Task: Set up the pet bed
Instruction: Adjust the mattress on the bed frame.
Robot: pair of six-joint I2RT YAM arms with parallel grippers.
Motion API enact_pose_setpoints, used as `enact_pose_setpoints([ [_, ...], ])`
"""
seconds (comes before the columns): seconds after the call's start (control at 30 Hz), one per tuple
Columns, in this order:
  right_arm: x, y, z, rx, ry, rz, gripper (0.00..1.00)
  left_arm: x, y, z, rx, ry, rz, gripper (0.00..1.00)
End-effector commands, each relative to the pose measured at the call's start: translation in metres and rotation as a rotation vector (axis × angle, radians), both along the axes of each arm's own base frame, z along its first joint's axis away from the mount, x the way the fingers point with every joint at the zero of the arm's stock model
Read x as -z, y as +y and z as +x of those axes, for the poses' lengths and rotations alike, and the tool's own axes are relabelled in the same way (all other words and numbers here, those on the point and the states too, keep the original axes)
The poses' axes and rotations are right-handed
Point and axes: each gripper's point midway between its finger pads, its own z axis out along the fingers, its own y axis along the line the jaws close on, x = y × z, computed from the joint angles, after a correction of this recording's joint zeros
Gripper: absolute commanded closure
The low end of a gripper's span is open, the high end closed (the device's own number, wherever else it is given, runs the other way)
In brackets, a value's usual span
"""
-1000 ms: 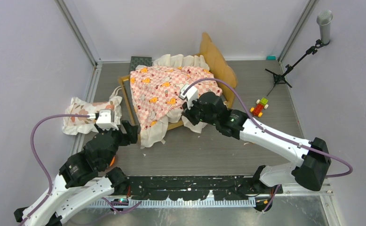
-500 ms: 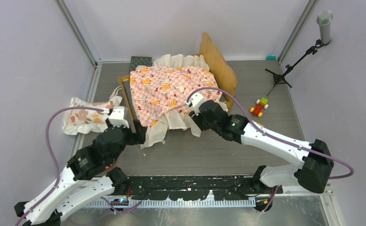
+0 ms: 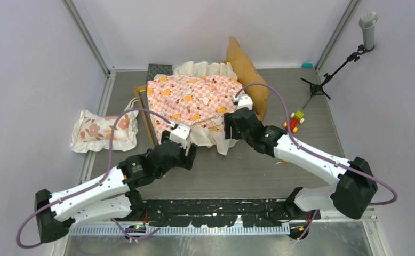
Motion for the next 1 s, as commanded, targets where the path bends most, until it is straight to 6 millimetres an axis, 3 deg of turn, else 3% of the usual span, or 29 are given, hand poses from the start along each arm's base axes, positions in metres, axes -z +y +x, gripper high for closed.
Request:
enact_pose_setpoints([
  [0.0, -0.012, -0.001, 0.023, 0.129, 0.024, 0.136, 0.3, 0.001, -0.008, 0.017, -0.055, -0.119, 0.094, 0.19],
  [0.17, -0.001, 0.005, 0.034, 0.124, 0.06, 0.123, 0.28, 0.021, 0.004, 0.031, -0.171, -0.152, 0.232, 0.16],
  [0.33, 0.01, -0.004, 0.047, 0.171, 0.061, 0.089, 0.29, 0.039, 0.01, 0.034, -0.194, -0.134, 0.334, 0.16],
  [0.4, 0.012, -0.009, 0.052, 0.196, 0.051, 0.087, 0.34, 0.046, 0.012, 0.034, -0.215, -0.12, 0.35, 0.17],
  [0.47, 0.015, -0.014, 0.055, 0.212, 0.049, 0.084, 0.46, 0.05, 0.011, 0.034, -0.22, -0.11, 0.349, 0.21],
  [0.57, 0.016, -0.019, 0.057, 0.226, 0.045, 0.082, 0.71, 0.054, 0.013, 0.033, -0.241, -0.098, 0.348, 0.38],
  [0.8, 0.009, -0.031, 0.066, 0.253, 0.008, 0.046, 0.97, 0.054, 0.019, 0.026, -0.25, -0.06, 0.333, 0.84],
  [0.9, 0.006, -0.041, 0.071, 0.283, -0.019, 0.001, 0.99, 0.046, 0.028, 0.022, -0.279, -0.055, 0.297, 0.99],
  [0.97, 0.004, -0.048, 0.074, 0.301, -0.031, -0.036, 0.99, 0.039, 0.036, 0.019, -0.312, -0.062, 0.269, 1.0],
])
